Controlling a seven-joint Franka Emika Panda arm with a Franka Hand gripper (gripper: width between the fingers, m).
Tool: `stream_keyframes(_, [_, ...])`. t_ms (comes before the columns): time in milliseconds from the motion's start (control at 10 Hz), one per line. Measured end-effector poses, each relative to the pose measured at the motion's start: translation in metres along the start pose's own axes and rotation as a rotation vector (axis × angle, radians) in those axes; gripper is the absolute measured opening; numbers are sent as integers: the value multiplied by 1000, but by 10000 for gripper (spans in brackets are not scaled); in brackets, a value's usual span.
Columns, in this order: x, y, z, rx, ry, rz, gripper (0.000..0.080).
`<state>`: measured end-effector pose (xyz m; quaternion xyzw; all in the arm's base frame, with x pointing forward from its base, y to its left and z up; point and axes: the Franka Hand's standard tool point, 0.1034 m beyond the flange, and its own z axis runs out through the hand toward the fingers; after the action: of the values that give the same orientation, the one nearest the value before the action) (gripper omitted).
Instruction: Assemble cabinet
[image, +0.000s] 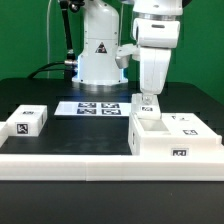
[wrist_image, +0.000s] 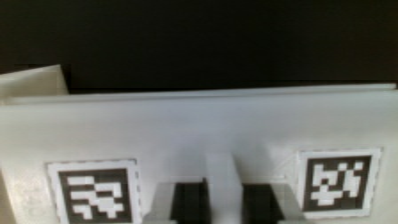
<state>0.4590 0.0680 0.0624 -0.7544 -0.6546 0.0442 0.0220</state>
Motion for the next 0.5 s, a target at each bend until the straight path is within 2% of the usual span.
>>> stream_keyframes(500, [0,0,1,-1,0,-5,72])
